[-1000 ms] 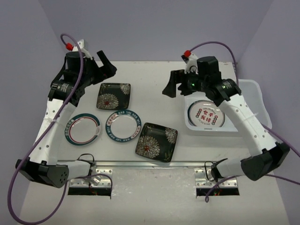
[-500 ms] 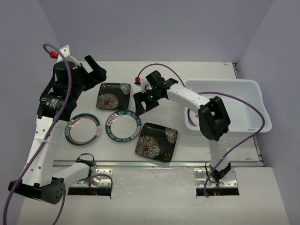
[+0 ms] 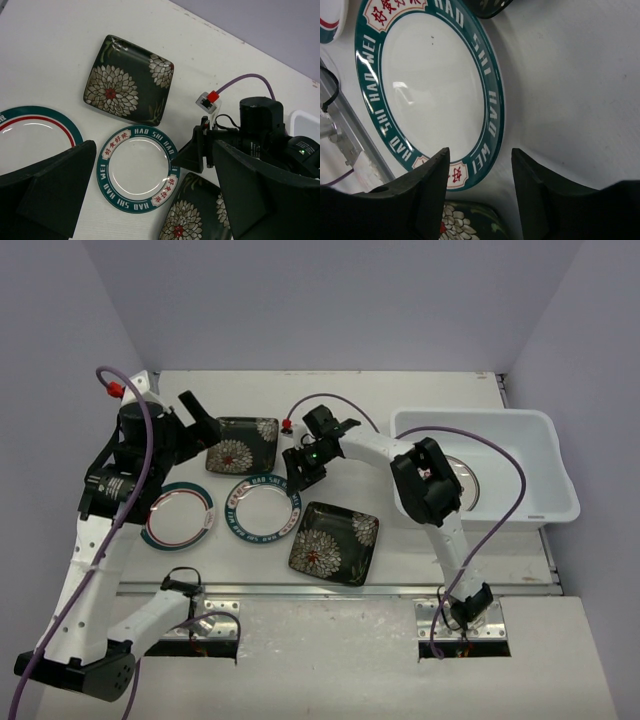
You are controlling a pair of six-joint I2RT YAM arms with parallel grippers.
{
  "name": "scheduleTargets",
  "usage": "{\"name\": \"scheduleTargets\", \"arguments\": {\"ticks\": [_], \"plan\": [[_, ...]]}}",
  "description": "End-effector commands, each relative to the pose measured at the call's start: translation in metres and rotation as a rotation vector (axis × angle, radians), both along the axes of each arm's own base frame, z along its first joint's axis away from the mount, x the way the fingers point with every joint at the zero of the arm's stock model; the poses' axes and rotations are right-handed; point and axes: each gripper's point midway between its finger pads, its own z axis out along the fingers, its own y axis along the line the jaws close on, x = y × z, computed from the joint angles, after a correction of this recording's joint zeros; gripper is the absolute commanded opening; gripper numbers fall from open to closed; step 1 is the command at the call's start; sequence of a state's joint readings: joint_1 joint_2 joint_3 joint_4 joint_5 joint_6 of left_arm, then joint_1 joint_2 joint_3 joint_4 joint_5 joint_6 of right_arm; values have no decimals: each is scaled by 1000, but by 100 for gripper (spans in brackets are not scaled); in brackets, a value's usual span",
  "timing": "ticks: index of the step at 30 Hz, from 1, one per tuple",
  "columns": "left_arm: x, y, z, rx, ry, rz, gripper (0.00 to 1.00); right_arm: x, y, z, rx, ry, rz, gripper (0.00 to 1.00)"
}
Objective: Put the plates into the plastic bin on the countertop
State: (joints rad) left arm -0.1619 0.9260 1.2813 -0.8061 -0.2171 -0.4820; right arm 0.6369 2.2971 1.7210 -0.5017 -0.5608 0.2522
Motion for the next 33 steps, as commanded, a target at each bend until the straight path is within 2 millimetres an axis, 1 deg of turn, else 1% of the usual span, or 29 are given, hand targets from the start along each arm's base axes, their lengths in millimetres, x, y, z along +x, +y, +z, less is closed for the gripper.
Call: {"name": "scheduleTargets", "arguments": {"ticks": [1, 3, 6, 8, 9, 11, 13, 16, 19, 21, 24, 25, 28, 29, 32, 33], "plan": [[-6, -1, 6, -33, -34, -3, 100, 18, 17, 4, 76, -31, -26, 43], [-9, -2, 1, -40, -27, -11, 100, 18, 18, -1, 79, -14, -44, 30], [-12, -6, -6, -49, -17, -30, 100, 23, 16, -7, 98, 23, -91, 21], [-14, -6, -11, -47, -9, -30, 100, 24, 13, -8, 111, 53, -124, 20], [-15, -5, -14, -44, -4, -28, 100, 25, 13, -7, 122, 67, -133, 14], [-18, -4, -20, -39, 6, -24, 100, 25, 14, -2, 141, 86, -144, 0], [-20, -3, -22, -38, 11, -22, 100, 23, 17, 10, 168, 101, -139, 0], [-20, -2, -22, -34, 8, -21, 100, 21, 22, 40, 222, 123, -136, 0], [-19, -2, -19, -29, 1, -21, 100, 21, 24, 76, 260, 127, -122, 0], [-17, -2, -16, -27, -4, -21, 100, 21, 22, 100, 283, 145, -119, 0], [-15, -2, -14, -25, -9, -21, 100, 21, 12, 130, 329, 180, -133, 0], [-14, -2, -13, -25, -11, -22, 100, 24, 6, 146, 352, 176, -147, 0], [-11, -4, -14, -27, -9, -31, 100, 30, -9, 175, 393, 175, -183, 0], [-9, -5, -14, -27, -9, -33, 100, 33, -16, 189, 412, 165, -195, 0], [-6, -6, -14, -28, -9, -38, 100, 44, -39, 212, 433, 136, -247, 0], [-5, -6, -14, -28, -10, -38, 100, 43, -42, 221, 440, 117, -250, 0]]}}
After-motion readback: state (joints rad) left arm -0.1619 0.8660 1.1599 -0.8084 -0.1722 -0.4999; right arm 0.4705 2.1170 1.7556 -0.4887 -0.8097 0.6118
